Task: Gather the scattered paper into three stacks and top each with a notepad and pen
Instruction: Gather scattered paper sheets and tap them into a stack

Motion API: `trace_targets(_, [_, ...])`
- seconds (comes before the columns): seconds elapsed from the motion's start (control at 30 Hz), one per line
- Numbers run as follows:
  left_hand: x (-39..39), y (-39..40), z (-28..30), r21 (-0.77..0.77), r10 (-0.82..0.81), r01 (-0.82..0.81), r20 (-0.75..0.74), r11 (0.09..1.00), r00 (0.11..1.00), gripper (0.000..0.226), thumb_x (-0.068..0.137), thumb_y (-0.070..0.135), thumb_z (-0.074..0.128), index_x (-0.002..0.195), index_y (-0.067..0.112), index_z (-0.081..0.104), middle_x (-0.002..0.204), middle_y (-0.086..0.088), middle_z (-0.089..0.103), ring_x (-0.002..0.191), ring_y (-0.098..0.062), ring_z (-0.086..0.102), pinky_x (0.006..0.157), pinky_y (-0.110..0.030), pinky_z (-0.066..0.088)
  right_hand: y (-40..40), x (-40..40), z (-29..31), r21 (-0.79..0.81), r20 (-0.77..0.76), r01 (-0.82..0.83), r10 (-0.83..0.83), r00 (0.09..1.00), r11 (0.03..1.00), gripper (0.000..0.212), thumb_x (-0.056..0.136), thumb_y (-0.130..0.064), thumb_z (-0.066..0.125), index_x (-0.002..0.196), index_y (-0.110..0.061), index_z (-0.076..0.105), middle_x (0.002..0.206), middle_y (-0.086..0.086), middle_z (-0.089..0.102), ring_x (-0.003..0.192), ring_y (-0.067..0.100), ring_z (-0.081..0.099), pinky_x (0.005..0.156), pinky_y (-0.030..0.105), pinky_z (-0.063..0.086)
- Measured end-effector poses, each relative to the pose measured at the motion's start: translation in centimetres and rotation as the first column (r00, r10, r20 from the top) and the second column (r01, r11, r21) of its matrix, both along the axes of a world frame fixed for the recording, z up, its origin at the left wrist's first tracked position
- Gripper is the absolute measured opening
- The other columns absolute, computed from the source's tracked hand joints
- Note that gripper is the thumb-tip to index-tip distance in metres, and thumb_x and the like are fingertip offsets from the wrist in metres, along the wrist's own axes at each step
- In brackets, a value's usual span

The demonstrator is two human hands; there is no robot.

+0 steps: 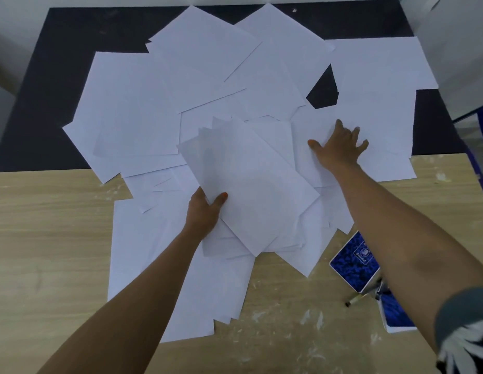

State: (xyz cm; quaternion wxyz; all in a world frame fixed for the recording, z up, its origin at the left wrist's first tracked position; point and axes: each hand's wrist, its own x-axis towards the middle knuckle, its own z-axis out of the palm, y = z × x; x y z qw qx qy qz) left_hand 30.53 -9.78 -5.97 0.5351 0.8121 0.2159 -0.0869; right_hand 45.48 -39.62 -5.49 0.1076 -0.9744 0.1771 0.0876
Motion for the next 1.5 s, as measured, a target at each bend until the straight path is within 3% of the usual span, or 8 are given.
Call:
trace_targets(0.1, [0.0, 0.0, 0.0, 0.002, -0.003, 0.003, 0.012, 1.000, 1.000, 0.044, 0.089, 0.027, 0.066, 0.127, 0.009, 0.055, 0.123, -0.008, 0.063, 0.113, -0.027, 0.059, 0.094, -0.033, 0.046, 0.3, -0.5, -0.1, 0.017, 0.131, 0.038, -0.040, 0.991, 0.999, 0.073, 0.090, -0.049, 0.056, 0.145, -0.011, 0.026, 0.140, 0.017, 0.040, 0.129, 0.033, 0.042, 0.113, 0.055, 0.009])
trace_targets(0.37, [0.0, 0.2, 0.1, -0.021, 0.002, -0.002, 0.004, 1.000, 1.000, 0.046, 0.088, 0.029, 0.067, 0.128, 0.009, 0.055, 0.123, -0.008, 0.063, 0.113, -0.026, 0.059, 0.096, -0.035, 0.047, 1.0, -1.4, -0.7, -0.070, 0.261, -0.001, 0.019, 0.965, 0.998, 0.025, 0.094, -0.025, 0.051, 0.109, -0.011, 0.065, 0.106, 0.013, 0.063, 0.103, 0.033, 0.054, 0.098, 0.046, 0.025])
trace_targets(0.83, [-0.4, 0.4, 1.1, -0.110, -0.015, 0.009, -0.056, 0.994, 0.998, 0.041, 0.097, 0.027, 0.053, 0.133, 0.007, 0.050, 0.130, -0.011, 0.059, 0.115, -0.027, 0.056, 0.100, -0.038, 0.045, 13.8, -11.6, 2.1, 0.069, 0.407, -0.284, 0.233, 0.883, 0.956, 0.022, 0.083, -0.035, 0.055, 0.076, -0.019, 0.068, 0.067, -0.001, 0.067, 0.074, 0.025, 0.062, 0.096, 0.043, 0.019])
trace_targets(0.97, [-1.1, 0.2, 2.5, -0.366, 0.065, -0.127, -0.177, 0.922, 0.982, 0.039, 0.102, 0.037, 0.035, 0.124, 0.013, 0.056, 0.119, -0.007, 0.062, 0.105, -0.023, 0.059, 0.093, -0.034, 0.045, 18.0, -16.4, 1.7, 0.299, 0.261, -0.265, 0.189, 0.947, 0.917, 0.030, 0.090, -0.042, 0.048, 0.084, -0.022, 0.069, 0.076, -0.003, 0.070, 0.080, 0.019, 0.065, 0.104, 0.045, 0.025])
trace_targets(1.1, [-2.7, 0.7, 2.6, -0.278, 0.002, -0.037, -0.123, 0.960, 0.992, 0.033, 0.095, 0.030, 0.056, 0.121, 0.009, 0.060, 0.110, -0.004, 0.066, 0.104, -0.024, 0.063, 0.079, -0.025, 0.050, 19.1, -19.6, 1.9, 0.568, 0.210, -0.255, 0.162, 0.964, 0.782, 0.045, 0.096, -0.047, 0.039, 0.097, -0.014, 0.070, 0.086, -0.001, 0.071, 0.082, 0.018, 0.065, 0.085, 0.040, 0.049])
trace_targets(1.2, [-3.8, 1.4, 2.7, -0.230, -0.043, 0.019, -0.102, 0.973, 0.994, 0.036, 0.090, 0.012, 0.063, 0.125, 0.008, 0.056, 0.111, -0.005, 0.064, 0.103, -0.025, 0.062, 0.077, -0.026, 0.050, 18.1, -20.8, 2.9, 0.756, 0.122, -0.181, 0.137, 0.983, 0.629, 0.027, 0.098, -0.031, 0.048, 0.105, -0.012, 0.066, 0.096, -0.002, 0.068, 0.088, 0.012, 0.061, 0.078, 0.022, 0.048])
trace_targets(1.33, [-5.4, 2.1, 3.5, -0.262, 0.054, -0.076, -0.091, 0.962, 0.994, 0.040, 0.090, 0.007, 0.063, 0.128, 0.004, 0.054, 0.118, -0.009, 0.062, 0.107, -0.029, 0.059, 0.091, -0.039, 0.049, 16.0, -22.2, 3.4, 0.703, 0.237, -0.147, -0.034, 0.971, 0.696, 0.018, 0.091, -0.017, 0.058, 0.108, -0.011, 0.063, 0.106, 0.004, 0.059, 0.098, 0.017, 0.056, 0.086, 0.032, 0.048])
trace_targets(1.5, [-8.1, 4.3, 5.0, -0.387, 0.108, -0.132, -0.083, 0.913, 0.991, 0.045, 0.089, 0.013, 0.067, 0.131, 0.007, 0.053, 0.122, -0.008, 0.063, 0.109, -0.029, 0.061, 0.093, -0.042, 0.050, 12.7, -24.2, 4.7, 0.578, 0.032, 0.313, -0.405, 0.914, 0.753, 0.067, 0.078, -0.036, 0.071, 0.134, -0.012, 0.042, 0.131, 0.010, 0.045, 0.118, 0.029, 0.045, 0.092, 0.043, 0.046])
